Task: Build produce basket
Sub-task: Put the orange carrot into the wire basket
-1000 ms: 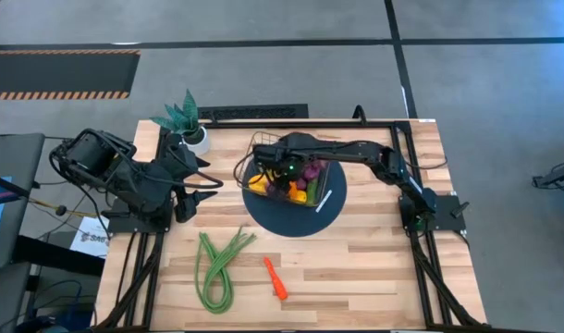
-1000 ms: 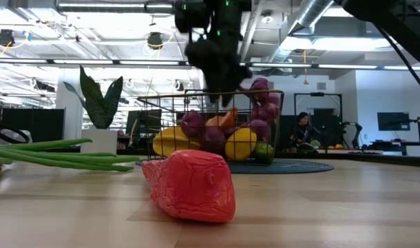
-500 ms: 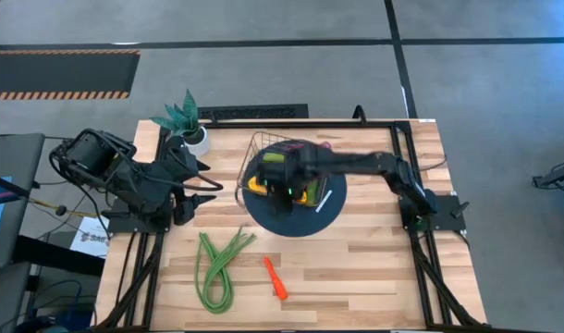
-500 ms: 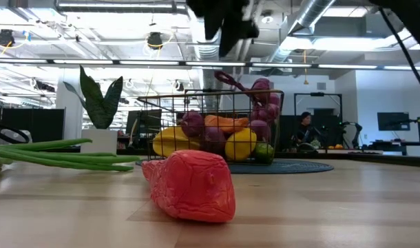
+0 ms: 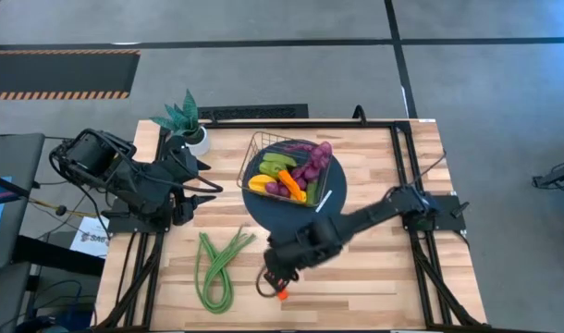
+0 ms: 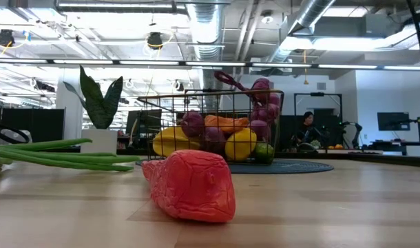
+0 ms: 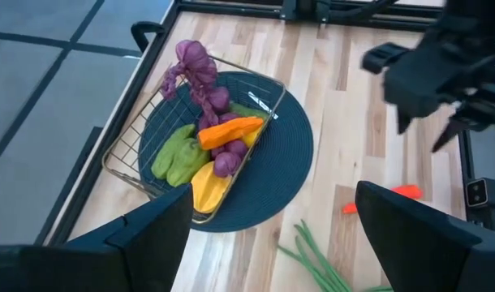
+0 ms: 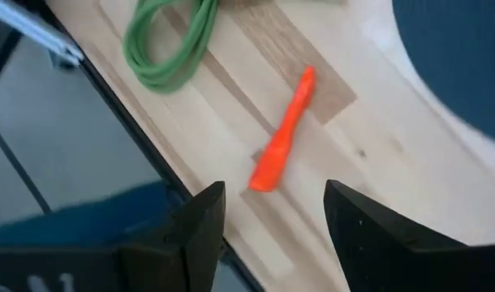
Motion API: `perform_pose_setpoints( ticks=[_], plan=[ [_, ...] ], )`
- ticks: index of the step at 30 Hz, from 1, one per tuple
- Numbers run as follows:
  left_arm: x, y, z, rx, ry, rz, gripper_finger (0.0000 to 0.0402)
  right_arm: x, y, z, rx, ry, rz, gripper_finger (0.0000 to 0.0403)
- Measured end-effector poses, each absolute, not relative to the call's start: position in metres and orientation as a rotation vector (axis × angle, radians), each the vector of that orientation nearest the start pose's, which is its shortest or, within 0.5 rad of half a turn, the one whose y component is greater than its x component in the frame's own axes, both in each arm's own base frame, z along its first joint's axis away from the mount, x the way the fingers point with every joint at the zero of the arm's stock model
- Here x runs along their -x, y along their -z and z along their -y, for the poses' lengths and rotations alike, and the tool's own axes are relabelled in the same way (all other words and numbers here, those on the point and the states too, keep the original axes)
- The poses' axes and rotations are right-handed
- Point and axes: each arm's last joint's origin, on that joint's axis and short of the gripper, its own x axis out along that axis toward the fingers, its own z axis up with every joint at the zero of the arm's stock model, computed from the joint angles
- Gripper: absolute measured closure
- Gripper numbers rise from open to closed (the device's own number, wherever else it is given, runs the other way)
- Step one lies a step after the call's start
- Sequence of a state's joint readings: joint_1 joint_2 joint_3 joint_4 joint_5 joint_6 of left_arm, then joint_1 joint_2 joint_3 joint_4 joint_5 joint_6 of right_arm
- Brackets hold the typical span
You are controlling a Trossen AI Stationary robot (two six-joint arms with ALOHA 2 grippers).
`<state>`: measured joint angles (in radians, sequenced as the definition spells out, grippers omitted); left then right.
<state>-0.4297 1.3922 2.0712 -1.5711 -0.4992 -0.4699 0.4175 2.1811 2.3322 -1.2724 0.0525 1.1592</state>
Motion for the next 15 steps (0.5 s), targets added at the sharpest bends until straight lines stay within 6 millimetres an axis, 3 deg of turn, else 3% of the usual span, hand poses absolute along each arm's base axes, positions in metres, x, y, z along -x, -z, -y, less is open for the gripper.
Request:
perform_pose_setpoints(
  ticks=[5,8,15],
  plan=[
    [-0.174,-0.491,0.065,0.045,-0.231,-0.763,0.0073,-0.398,-0.330,-0.207,-0.842,0.411,-1.045,0.0176],
    [-0.173,-0.491,0.065,0.049,-0.223,-0.766,0.0073,-0.401,-0.319,-0.220,-0.859,0.432,-1.025,0.0176],
    [-0.174,-0.491,0.065,0.045,-0.221,-0.767,0.0073,-0.420,-0.263,-0.242,-0.826,0.464,-1.117,0.0176]
  ],
)
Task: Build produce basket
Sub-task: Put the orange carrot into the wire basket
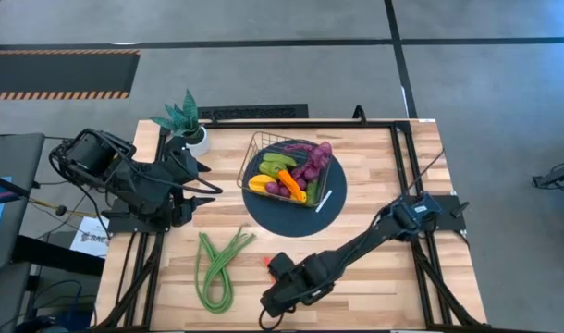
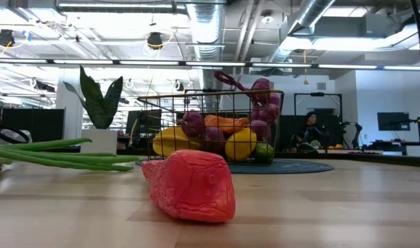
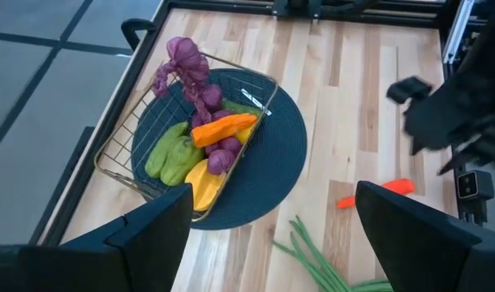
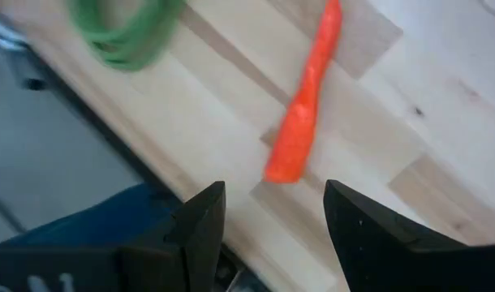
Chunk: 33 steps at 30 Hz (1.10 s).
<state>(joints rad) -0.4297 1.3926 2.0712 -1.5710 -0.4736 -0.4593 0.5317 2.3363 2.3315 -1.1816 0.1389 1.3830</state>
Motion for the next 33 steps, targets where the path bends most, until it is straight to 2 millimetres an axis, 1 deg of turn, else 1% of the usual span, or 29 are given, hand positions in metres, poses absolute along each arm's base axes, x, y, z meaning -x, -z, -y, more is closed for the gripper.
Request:
perform_pose_setpoints(
  ticks=[3,6,9,19,23,27,30,33],
  plan=[
    [-0.174,-0.491,0.065,0.045,-0.221,-0.768,0.0073,-0.431,-0.241,-0.242,-0.834,0.463,-1.161,0.0176],
    [-0.174,-0.491,0.065,0.045,-0.221,-0.768,0.0073,-0.443,-0.221,-0.237,-0.833,0.455,-1.202,0.0176],
    [-0.174,-0.491,0.065,0.045,-0.220,-0.768,0.0073,-0.451,-0.207,-0.231,-0.829,0.452,-1.223,0.0176],
    [-0.174,-0.491,0.065,0.045,-0.220,-0.768,0.0073,-0.462,-0.206,-0.209,-0.817,0.476,-1.207,0.0176],
    [-0.174,-0.491,0.065,0.045,-0.220,-0.768,0.0073,-0.463,-0.204,-0.209,-0.813,0.475,-1.201,0.0176],
    [-0.174,-0.491,0.065,0.045,-0.220,-0.768,0.0073,-0.462,-0.194,-0.214,-0.801,0.489,-1.224,0.0176],
    [-0.174,-0.491,0.065,0.045,-0.220,-0.768,0.0073,-0.465,-0.186,-0.219,-0.811,0.484,-1.218,0.0176],
    [-0.174,-0.491,0.065,0.037,-0.217,-0.769,0.0073,-0.464,-0.173,-0.222,-0.802,0.498,-1.256,0.0176]
  ],
)
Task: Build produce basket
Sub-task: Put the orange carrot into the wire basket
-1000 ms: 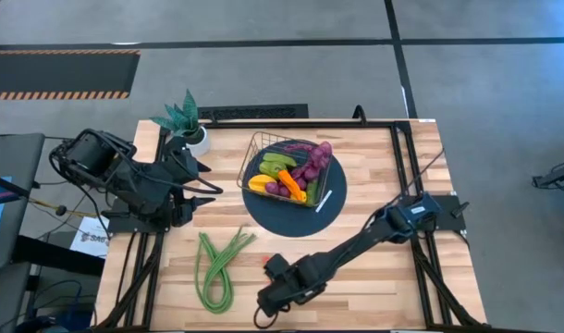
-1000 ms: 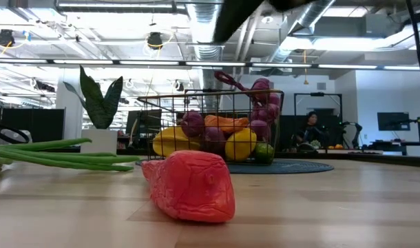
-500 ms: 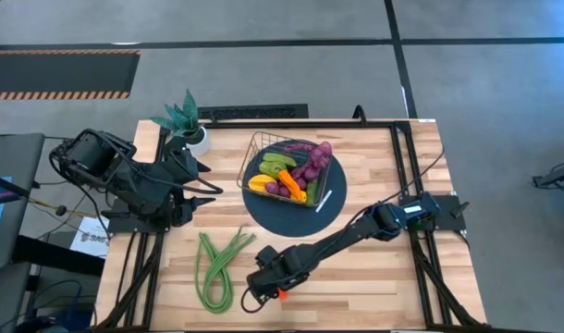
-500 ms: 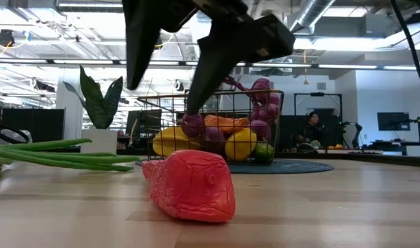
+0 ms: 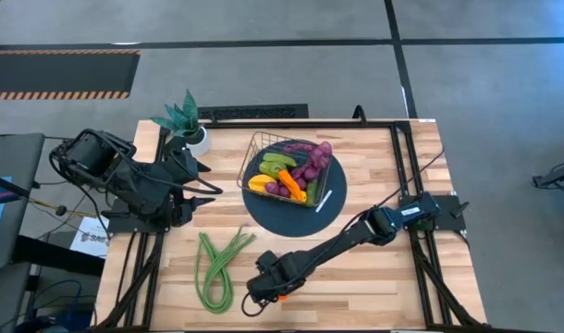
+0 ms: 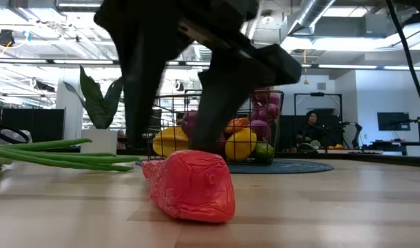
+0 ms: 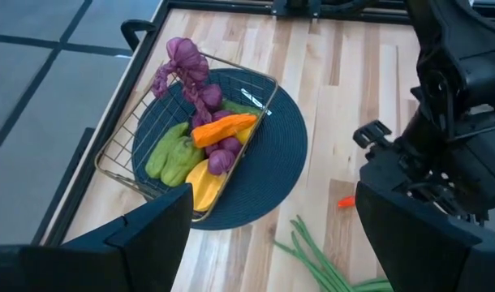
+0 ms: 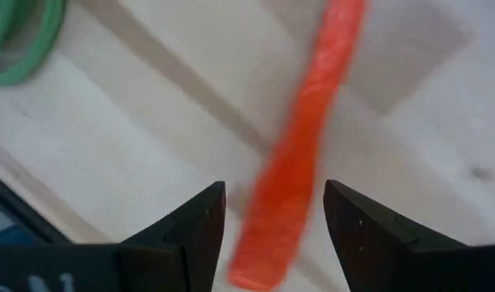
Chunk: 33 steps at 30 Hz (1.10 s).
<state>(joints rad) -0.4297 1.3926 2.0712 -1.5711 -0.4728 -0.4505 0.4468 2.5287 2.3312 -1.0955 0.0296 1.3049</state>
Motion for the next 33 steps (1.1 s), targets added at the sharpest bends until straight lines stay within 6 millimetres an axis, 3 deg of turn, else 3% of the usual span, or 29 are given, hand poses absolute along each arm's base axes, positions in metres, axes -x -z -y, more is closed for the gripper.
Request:
perform_pose_setpoints(
  ticks=[8,12,16,21,23,28,33],
  plan=[
    [-0.174,-0.491,0.065,0.035,-0.217,-0.768,0.0073,-0.468,-0.158,-0.223,-0.823,0.479,-1.297,0.0177],
    [-0.173,-0.491,0.065,0.035,-0.217,-0.768,0.0073,-0.468,-0.160,-0.223,-0.832,0.477,-1.298,0.0193],
    [-0.173,-0.491,0.065,0.035,-0.217,-0.768,0.0073,-0.469,-0.160,-0.221,-0.850,0.450,-1.337,0.0253],
    [-0.174,-0.491,0.065,0.035,-0.217,-0.768,0.0073,-0.470,-0.163,-0.224,-0.843,0.354,-1.374,0.0371],
    [-0.173,-0.491,0.065,0.035,-0.217,-0.768,0.0073,-0.469,-0.168,-0.224,-0.832,0.337,-1.371,0.0376],
    [-0.173,-0.491,0.065,0.035,-0.217,-0.768,0.0073,-0.456,-0.212,-0.216,-0.811,0.370,-1.322,0.0372],
    [-0.173,-0.491,0.065,0.035,-0.217,-0.768,0.0073,-0.420,-0.285,-0.191,-0.715,0.494,-1.209,0.0375]
  ],
)
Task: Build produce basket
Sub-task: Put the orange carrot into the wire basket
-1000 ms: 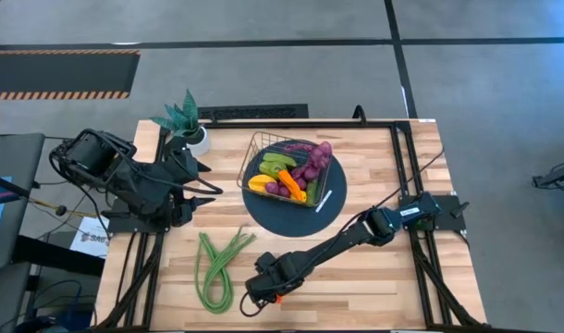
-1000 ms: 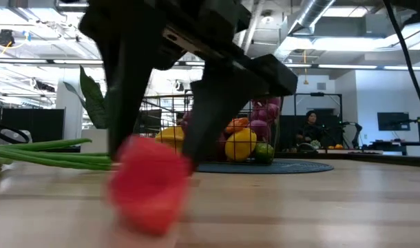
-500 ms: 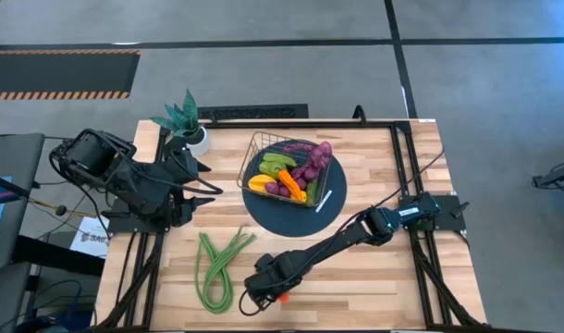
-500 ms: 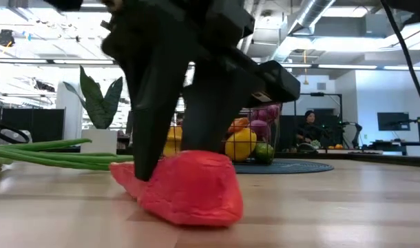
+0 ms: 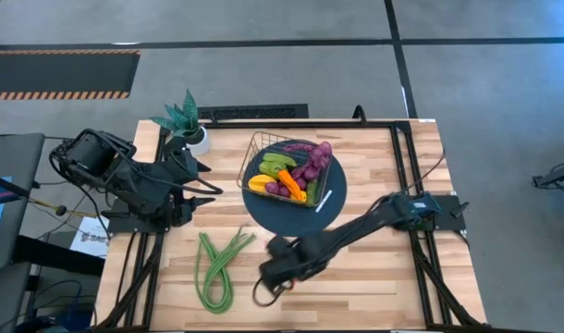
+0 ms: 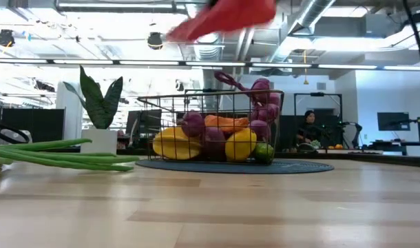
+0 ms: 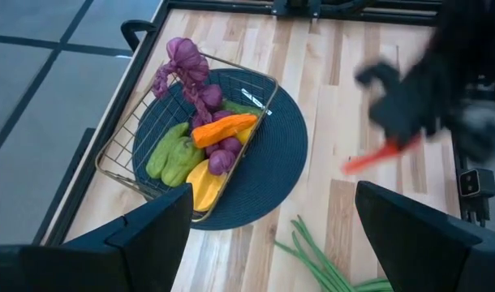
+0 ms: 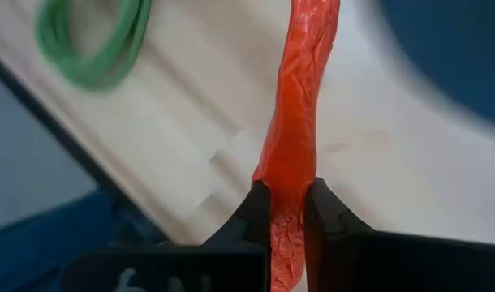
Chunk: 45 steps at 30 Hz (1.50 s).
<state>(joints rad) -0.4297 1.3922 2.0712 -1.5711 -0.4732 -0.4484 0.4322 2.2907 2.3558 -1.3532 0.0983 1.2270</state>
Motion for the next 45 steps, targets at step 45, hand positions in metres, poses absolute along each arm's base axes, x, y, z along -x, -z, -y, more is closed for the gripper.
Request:
perform_pose_setpoints(
  ticks=[45],
  plan=[
    [-0.174,-0.492,0.063,0.180,-0.328,-0.722,0.0073,-0.449,-0.245,0.073,-0.267,0.232,-1.569,0.0368]
  ],
)
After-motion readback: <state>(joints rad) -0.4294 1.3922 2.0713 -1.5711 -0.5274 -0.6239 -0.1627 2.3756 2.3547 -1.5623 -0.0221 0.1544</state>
